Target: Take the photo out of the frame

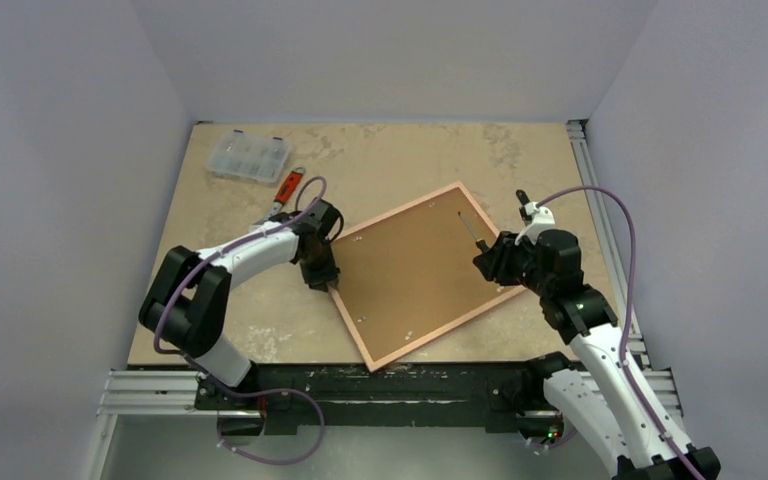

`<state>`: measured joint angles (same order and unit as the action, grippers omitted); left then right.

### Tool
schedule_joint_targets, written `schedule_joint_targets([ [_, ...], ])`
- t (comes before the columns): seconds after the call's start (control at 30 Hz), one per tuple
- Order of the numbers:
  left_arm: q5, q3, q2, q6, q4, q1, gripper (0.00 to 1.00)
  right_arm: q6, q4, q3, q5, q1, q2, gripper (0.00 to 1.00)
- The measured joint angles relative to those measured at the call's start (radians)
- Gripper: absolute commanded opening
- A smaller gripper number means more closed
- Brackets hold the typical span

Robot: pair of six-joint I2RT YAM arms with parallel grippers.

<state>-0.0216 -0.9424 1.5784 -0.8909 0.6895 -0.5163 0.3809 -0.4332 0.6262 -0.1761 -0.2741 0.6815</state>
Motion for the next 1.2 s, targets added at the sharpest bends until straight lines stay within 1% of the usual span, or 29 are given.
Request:
schedule_joint_targets([
  [0.17,0.025,-0.104,0.082,0.242,0.055,0.064,0.00,0.000,0.000,0.000,0.000,0.000,0.005,0.00],
  [0.3,0.068,-0.186,0.126,0.373,0.117,0.089,0.00,0.000,0.000,0.000,-0.002,0.000,0.010,0.00],
  [0.47,0.155,-0.283,0.160,0.507,0.171,0.091,0.00,0.000,0.000,0.000,-0.004,0.000,0.021,0.00],
  [0.63,0.227,-0.319,0.197,0.580,0.189,0.091,0.00,0.000,0.002,0.000,-0.010,0.000,0.035,0.00],
  [0.87,0.240,-0.366,0.271,0.588,0.222,0.098,0.01,-0.001,0.002,0.000,-0.027,0.000,0.073,0.00],
  [0.93,0.227,-0.375,0.286,0.588,0.224,0.112,0.10,-0.001,0.003,0.000,-0.028,0.000,0.087,0.00],
  [1.07,0.206,-0.380,0.294,0.588,0.227,0.150,0.39,-0.001,0.002,0.000,-0.029,0.000,0.112,0.00],
  [1.1,0.203,-0.380,0.294,0.590,0.229,0.161,0.45,-0.001,0.001,0.000,-0.029,0.000,0.117,0.00],
  [1.13,0.203,-0.380,0.293,0.595,0.233,0.168,0.49,-0.001,0.001,0.000,-0.029,0.000,0.120,0.00],
  [1.2,0.199,-0.380,0.289,0.597,0.239,0.178,0.52,-0.001,0.001,0.000,-0.029,0.000,0.129,0.00],
])
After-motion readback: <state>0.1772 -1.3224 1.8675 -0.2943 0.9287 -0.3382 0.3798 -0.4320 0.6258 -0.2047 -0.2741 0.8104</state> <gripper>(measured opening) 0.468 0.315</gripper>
